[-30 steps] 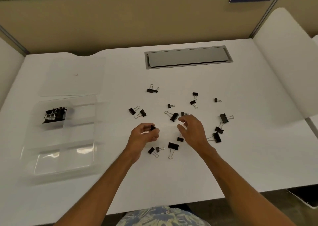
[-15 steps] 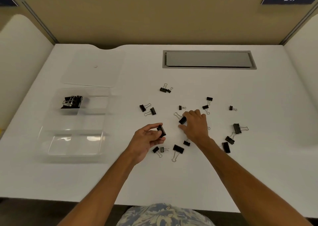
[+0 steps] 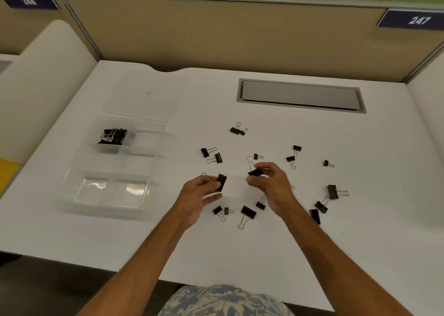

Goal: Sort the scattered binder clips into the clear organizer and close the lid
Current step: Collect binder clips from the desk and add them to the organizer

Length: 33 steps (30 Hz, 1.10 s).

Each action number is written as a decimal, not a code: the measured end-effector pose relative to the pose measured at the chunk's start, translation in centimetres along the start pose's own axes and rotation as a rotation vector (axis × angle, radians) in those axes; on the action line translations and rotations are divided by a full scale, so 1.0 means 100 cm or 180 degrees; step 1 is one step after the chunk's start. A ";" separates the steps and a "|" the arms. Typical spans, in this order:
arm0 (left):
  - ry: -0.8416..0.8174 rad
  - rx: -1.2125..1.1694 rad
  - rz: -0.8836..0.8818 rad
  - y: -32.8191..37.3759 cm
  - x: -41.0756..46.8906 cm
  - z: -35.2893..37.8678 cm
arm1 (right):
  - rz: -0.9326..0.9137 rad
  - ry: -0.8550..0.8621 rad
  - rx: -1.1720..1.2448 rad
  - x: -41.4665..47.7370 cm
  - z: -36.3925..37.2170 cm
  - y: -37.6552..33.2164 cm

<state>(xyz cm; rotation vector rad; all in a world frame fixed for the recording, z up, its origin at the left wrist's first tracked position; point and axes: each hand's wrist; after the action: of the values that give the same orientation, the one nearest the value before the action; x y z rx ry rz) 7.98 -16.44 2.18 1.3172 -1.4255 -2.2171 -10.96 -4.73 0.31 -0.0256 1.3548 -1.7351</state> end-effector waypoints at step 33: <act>0.0869 0.0654 0.0468 0.088 0.024 -0.221 | 0.0036 -0.0191 -0.0350 0.032 0.234 0.058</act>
<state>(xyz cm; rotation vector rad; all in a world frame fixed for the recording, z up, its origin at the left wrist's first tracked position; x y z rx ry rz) 20.91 -36.37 4.78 1.4593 -1.6165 -1.7592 2.71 -24.54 3.51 -0.1301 1.4023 -1.6362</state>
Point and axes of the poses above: each hand's wrist, its own x-axis towards the middle knuckle, its own z-axis out of the palm, y = z × x, and after that the axes turned 14 degrees about x, right-handed
